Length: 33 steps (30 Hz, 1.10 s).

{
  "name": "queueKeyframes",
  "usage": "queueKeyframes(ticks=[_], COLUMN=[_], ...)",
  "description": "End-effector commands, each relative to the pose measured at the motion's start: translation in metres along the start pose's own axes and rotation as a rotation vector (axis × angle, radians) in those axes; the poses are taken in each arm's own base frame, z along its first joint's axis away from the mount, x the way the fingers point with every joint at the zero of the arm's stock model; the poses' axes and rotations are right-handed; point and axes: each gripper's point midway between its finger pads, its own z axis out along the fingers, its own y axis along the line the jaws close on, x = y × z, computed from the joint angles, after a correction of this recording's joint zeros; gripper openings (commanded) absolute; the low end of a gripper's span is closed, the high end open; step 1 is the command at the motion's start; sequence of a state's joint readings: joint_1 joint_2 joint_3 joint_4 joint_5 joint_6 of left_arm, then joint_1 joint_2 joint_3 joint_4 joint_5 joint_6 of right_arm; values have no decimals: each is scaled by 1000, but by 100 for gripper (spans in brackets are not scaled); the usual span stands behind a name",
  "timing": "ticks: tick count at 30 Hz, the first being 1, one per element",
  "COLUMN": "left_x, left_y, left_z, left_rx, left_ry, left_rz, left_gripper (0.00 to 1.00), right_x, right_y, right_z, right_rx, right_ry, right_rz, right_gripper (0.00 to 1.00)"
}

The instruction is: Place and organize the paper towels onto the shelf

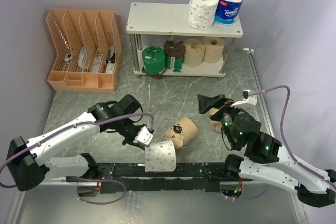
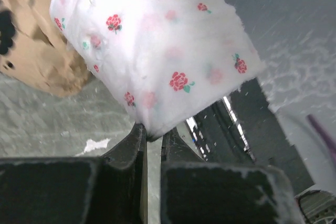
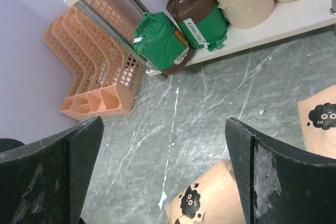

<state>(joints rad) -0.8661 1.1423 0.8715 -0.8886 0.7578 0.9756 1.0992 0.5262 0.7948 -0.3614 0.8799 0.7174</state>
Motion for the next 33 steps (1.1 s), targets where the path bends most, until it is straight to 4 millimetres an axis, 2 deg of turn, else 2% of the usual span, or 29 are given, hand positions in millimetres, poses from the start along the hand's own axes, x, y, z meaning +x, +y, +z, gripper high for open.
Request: queueKeyframes(ticks=[1, 5, 7, 11, 13, 14, 16, 20, 24, 29, 33], left_x=[-70, -104, -119, -151, -175, -193, -210, -216, -222, -243, -252], left_y=[-27, -36, -29, 7, 30, 41, 61, 114, 146, 175, 200], left_z=[-23, -36, -40, -51, -65, -79, -96, -123, -152, -175, -197], left_rx=[155, 242, 252, 150, 36, -24, -133, -423, -627, -683, -674], left_ry=[-211, -300, -320, -337, -378, -421, -445, -445, -542, -698, -851], left_rz=[-72, -189, -274, -424, -480, -468, -534, -783, -1007, -1186, -1377], left_gripper=[7, 7, 7, 7, 7, 7, 7, 7, 7, 7, 7], right_x=[-16, -23, -30, -48, -55, -58, -64, -75, -85, -95, -101], right_y=[-3, -7, -10, -17, -22, -23, -25, -30, -34, -44, -55], right_z=[-7, -12, -16, -25, -29, -31, -34, -38, -42, -47, -53], right_rx=[-1, -4, -4, -4, 2, 3, 7, 33, 60, 96, 120], right_ry=[-32, -45, -60, -102, -118, -124, -134, -146, -159, -179, -191], right_rz=[36, 55, 66, 90, 97, 99, 99, 82, 64, 48, 51], right_gripper=[100, 100, 100, 100, 100, 100, 100, 100, 100, 100, 100])
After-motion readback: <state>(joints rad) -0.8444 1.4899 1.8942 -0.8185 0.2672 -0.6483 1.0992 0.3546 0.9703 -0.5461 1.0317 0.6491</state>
